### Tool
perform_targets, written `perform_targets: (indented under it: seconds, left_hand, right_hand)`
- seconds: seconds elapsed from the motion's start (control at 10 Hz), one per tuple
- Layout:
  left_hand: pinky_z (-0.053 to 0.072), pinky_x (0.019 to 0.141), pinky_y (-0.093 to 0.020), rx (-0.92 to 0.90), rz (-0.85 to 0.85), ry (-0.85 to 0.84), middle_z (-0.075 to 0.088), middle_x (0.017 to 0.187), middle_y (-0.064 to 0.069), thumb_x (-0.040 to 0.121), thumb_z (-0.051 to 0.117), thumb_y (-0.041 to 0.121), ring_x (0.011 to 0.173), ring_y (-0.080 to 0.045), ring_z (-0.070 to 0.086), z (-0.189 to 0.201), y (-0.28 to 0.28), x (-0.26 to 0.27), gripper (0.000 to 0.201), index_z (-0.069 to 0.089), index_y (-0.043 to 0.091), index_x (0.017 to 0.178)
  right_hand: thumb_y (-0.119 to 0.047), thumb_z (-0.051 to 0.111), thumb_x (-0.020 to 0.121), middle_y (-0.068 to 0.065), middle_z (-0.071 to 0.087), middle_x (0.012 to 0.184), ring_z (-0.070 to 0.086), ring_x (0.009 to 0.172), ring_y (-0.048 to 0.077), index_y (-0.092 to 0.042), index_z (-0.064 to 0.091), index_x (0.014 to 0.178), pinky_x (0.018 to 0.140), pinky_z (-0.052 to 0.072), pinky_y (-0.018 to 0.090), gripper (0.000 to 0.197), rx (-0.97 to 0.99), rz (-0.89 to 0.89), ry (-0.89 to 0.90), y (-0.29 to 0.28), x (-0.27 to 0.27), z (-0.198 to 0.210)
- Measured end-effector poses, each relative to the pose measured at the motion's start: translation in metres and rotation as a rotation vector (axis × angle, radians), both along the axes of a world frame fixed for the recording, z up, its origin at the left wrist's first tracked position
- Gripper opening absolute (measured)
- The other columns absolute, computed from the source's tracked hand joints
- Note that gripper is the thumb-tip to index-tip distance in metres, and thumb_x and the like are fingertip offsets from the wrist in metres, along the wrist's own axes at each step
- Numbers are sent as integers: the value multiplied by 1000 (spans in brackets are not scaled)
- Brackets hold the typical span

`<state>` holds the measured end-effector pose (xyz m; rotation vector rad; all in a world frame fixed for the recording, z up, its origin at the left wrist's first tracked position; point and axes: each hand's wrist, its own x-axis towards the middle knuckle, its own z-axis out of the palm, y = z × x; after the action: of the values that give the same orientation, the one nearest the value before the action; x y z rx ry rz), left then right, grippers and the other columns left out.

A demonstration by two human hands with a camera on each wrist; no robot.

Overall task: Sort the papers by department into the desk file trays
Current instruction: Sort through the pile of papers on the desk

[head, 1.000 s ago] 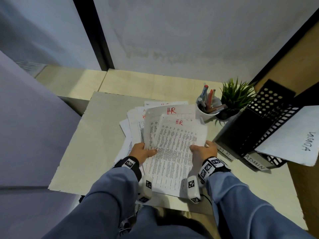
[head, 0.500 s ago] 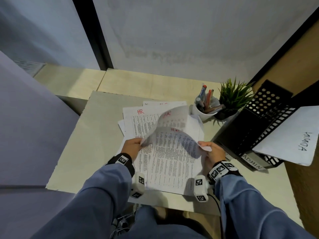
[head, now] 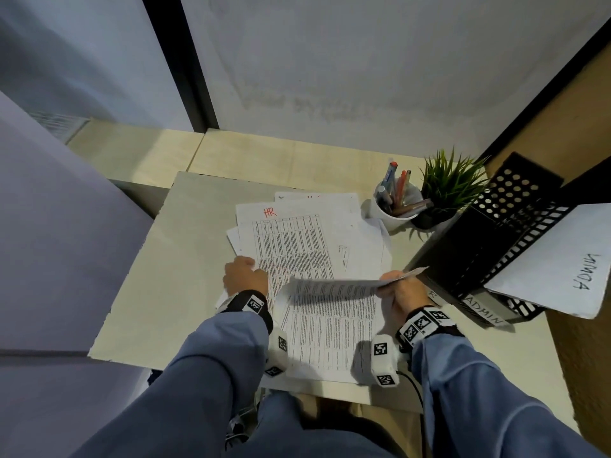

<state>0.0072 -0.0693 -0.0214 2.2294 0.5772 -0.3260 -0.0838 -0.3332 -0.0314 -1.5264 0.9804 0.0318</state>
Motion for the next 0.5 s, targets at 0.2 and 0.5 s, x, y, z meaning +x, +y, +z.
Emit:
perform_targets:
  seconds: [0.2, 0.5]
  left_hand:
    - [45, 86, -37, -84, 70, 131, 57, 114, -13, 75, 74, 33, 97, -32, 57, -5, 7, 7, 57, 47, 6, 117]
    - [46, 81, -36, -4, -178, 20, 64, 101, -23, 81, 69, 17, 94, -39, 59, -2, 7, 10, 25, 62, -1, 97]
  right_hand:
    - [6, 52, 81, -15, 55, 36, 49, 57, 10, -15, 57, 60, 53, 43, 19, 30, 24, 26, 113, 2, -7, 3]
    - [21, 41, 77, 5, 62, 51, 57, 52, 18, -6, 56, 50, 41, 46, 13, 41, 51, -1, -48, 17, -8, 6]
